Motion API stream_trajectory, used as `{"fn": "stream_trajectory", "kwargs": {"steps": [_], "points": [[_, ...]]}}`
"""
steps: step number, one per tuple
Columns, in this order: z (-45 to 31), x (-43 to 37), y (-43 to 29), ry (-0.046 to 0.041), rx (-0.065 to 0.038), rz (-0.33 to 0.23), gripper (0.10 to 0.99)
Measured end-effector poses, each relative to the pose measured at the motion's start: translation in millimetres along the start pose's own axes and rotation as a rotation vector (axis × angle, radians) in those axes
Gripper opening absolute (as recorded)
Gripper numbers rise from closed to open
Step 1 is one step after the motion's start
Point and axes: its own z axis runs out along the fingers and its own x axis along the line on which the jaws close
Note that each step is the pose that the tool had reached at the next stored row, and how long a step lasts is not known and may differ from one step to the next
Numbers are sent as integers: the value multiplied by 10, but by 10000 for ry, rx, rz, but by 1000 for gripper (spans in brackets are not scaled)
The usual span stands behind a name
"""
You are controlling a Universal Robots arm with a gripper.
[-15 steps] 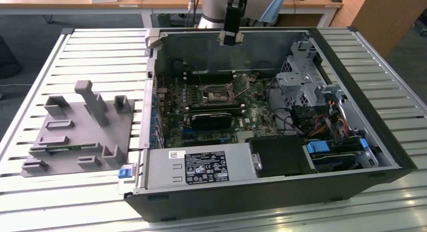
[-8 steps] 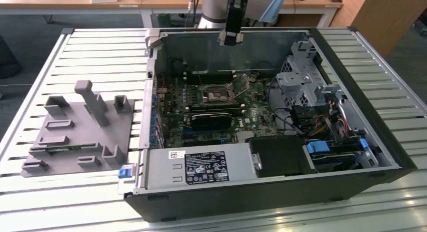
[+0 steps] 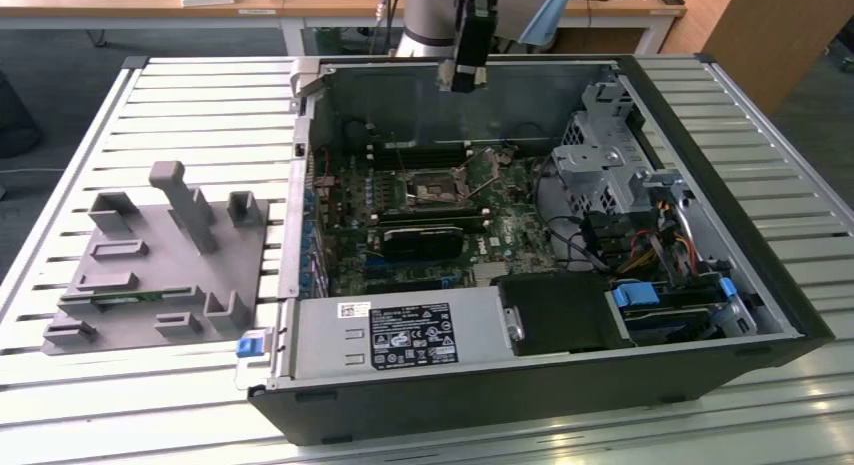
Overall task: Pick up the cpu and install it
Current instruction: 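Place the cpu into insertion slot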
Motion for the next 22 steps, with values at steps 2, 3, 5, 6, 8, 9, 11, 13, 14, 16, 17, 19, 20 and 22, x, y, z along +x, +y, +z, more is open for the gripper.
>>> {"fn": "stream_trajectory", "kwargs": {"steps": [2, 3, 5, 6, 8, 9, 11, 13, 14, 16, 17, 19, 20, 22], "points": [[1, 0, 0, 17, -4, -323, 541], [3, 0, 0, 22, -6, -435, 541], [9, 0, -1, 32, -9, -658, 541], [17, 0, -1, 33, -9, -741, 541], [44, 1, -2, 14, -8, -838, 541], [61, 1, -3, 9, -8, -870, 541], [98, 1, -6, 12, -5, -933, 541], [132, 2, -8, 14, 5, -994, 541], [146, 2, -8, 13, 18, -1015, 541], [158, 2, -9, 14, 51, -1035, 541], [158, 2, -9, 13, 53, -1036, 541], [158, 3, -9, 17, 54, -1036, 541], [159, 3, -9, 18, 55, -1035, 541], [159, 3, -9, 18, 55, -1035, 541]]}}
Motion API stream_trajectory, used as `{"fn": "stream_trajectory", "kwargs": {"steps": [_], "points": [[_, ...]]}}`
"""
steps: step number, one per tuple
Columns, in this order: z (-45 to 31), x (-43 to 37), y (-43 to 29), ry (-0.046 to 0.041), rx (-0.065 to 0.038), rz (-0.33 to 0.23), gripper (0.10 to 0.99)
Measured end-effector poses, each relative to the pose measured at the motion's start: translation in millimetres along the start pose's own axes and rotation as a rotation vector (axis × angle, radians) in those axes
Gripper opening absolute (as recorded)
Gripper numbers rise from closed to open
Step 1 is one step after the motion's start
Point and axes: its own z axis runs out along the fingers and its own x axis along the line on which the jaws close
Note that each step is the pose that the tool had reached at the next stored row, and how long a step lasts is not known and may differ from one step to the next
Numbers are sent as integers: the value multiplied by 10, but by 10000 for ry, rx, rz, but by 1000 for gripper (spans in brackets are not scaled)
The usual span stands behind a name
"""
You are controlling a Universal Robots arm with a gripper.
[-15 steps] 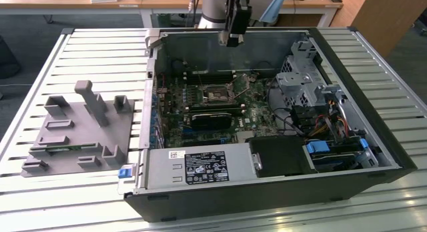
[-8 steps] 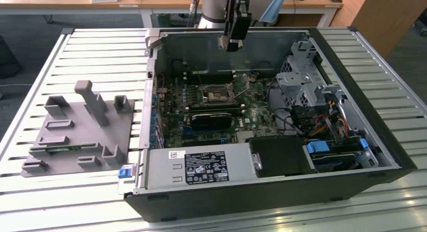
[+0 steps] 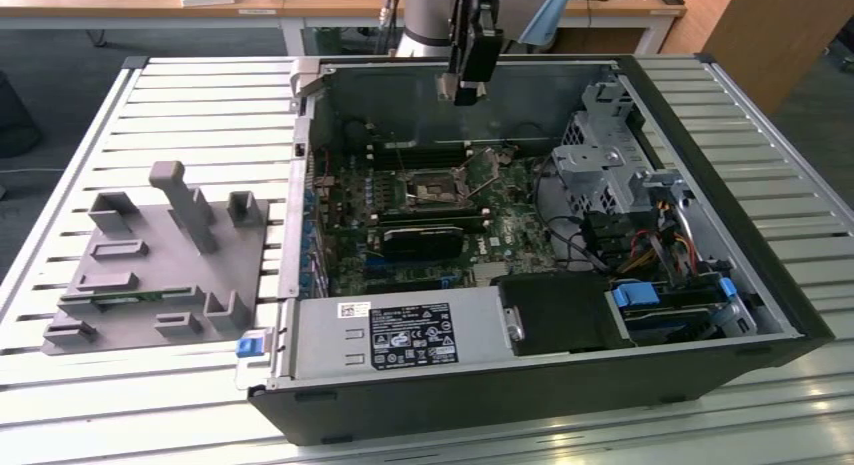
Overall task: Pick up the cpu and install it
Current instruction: 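Place the cpu into insertion slot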
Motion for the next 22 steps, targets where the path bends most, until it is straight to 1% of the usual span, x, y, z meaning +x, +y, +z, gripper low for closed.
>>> {"fn": "stream_trajectory", "kwargs": {"steps": [5, 9, 22], "points": [[2, 0, 0, -2, 1, 33, 541], [8, 0, 0, -15, 6, 287, 541], [42, 0, -2, -125, 50, 2595, 541]]}}
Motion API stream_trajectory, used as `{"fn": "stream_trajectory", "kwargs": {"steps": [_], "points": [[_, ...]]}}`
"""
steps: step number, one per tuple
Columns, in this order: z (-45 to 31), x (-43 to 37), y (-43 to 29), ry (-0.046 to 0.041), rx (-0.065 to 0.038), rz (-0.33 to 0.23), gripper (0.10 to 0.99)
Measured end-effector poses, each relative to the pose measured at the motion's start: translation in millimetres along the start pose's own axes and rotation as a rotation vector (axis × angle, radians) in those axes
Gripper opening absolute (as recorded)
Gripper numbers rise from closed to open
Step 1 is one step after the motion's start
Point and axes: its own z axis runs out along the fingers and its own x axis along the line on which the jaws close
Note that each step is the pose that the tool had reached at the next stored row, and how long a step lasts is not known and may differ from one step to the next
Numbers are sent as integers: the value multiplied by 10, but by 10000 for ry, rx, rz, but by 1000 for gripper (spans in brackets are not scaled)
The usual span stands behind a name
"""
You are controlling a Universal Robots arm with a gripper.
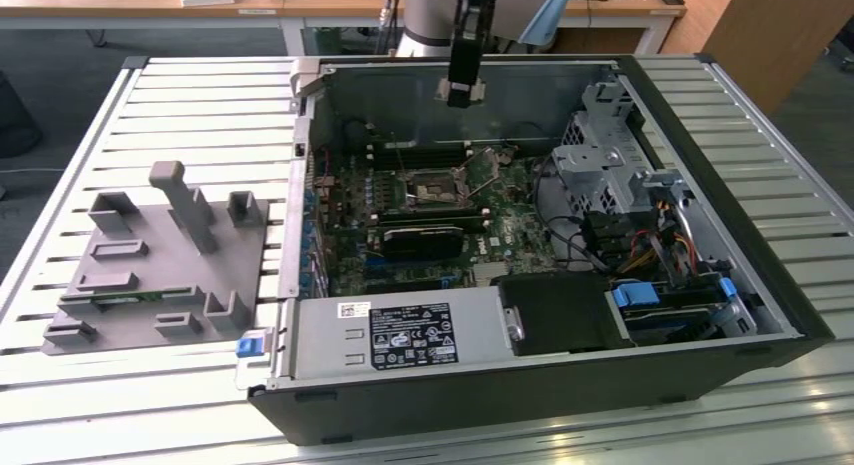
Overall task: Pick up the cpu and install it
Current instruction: 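Place the cpu into insertion slot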
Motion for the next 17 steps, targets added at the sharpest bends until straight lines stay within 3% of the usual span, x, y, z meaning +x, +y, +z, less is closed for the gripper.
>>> {"fn": "stream_trajectory", "kwargs": {"steps": [17], "points": [[26, 0, -1, -139, 56, 2964, 541]]}}
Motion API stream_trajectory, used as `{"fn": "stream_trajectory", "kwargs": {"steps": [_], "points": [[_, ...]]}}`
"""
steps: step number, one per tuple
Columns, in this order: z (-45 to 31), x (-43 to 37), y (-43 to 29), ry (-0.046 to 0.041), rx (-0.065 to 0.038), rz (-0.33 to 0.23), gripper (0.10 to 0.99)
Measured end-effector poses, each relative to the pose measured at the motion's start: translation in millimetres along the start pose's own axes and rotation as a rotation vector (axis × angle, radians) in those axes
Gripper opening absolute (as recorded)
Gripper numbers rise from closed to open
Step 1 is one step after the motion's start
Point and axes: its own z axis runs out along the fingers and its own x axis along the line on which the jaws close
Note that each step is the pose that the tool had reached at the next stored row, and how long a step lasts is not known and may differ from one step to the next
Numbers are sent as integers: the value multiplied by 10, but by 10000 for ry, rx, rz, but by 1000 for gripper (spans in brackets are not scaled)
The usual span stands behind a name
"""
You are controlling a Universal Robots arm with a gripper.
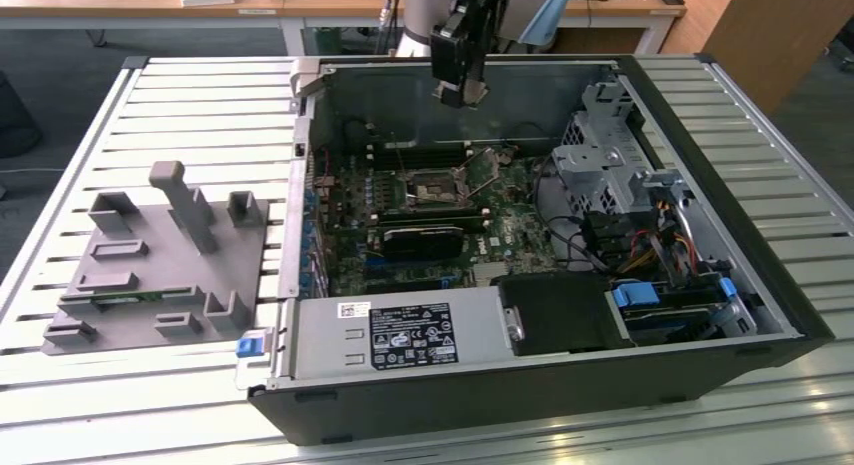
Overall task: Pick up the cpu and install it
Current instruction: 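Place the cpu into insertion slot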
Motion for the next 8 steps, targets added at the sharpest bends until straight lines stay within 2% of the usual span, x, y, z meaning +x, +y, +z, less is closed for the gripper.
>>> {"fn": "stream_trajectory", "kwargs": {"steps": [8], "points": [[11, -1, 0, -68, 25, 1414, 541]]}}
